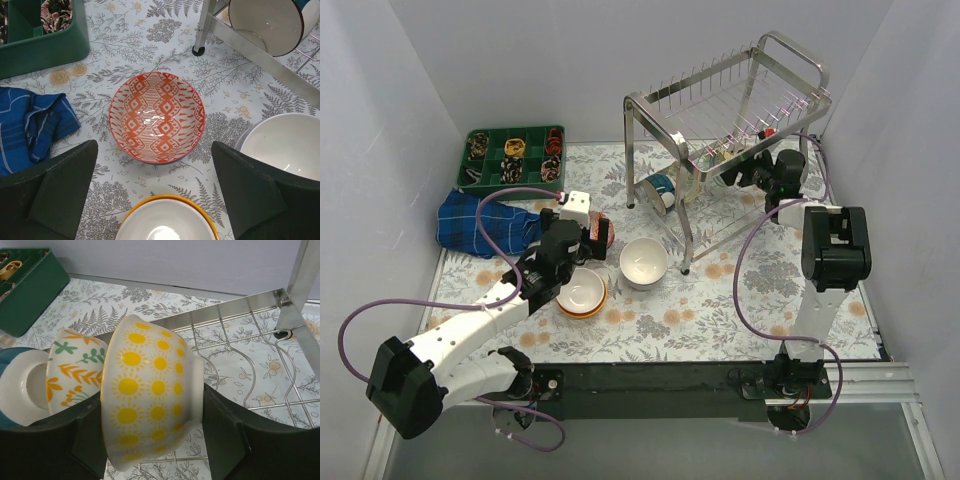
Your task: Unload the bowls from the dish rack
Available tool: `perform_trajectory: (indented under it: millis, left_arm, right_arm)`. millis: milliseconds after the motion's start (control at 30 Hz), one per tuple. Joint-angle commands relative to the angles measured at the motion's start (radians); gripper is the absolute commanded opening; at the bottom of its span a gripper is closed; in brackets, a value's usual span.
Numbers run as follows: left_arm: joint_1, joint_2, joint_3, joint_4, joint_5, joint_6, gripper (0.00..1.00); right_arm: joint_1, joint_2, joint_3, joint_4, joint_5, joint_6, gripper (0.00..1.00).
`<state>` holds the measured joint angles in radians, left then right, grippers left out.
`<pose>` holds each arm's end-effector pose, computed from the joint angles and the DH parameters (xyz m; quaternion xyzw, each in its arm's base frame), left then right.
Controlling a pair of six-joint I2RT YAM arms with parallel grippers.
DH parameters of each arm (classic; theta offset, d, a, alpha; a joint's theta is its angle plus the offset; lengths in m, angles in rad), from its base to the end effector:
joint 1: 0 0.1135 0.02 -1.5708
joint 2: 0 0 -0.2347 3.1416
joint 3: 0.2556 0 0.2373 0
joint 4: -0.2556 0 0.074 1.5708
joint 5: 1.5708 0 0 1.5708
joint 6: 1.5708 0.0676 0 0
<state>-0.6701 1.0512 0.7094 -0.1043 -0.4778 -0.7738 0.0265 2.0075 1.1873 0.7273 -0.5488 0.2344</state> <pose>0.2237 -0.1376 0.2390 -0.1686 0.8143 -0.1921 0.5211 0.4498 0.0472 0.1870 -0.1077 0.7266 0.2829 0.6168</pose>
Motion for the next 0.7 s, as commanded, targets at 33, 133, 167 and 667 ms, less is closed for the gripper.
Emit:
perform_trajectory:
  millis: [33, 133, 167, 667]
  left_arm:
    - [0.004, -0.039, -0.005, 0.003, 0.002, 0.008, 0.98]
    - [0.004, -0.045, -0.002, 0.0, 0.01, 0.005, 0.98]
    - [0.004, -0.045, -0.002, -0.001, 0.018, 0.005, 0.98]
    - [0.004, -0.056, 0.01, -0.006, 0.189, -0.031, 0.98]
  right_arm:
    - [0.009, -0.153, -0.075, 0.063, 0.088, -0.043, 0.12]
    - [0.009, -0.209, -0.112, 0.049, 0.121, -0.04, 0.12]
    - [0.009, -0.223, -0.135, 0.043, 0.127, -0.032, 0.11]
    - [0.009, -0.665, -0.469, -0.207, 0.202, 0.174, 0.08]
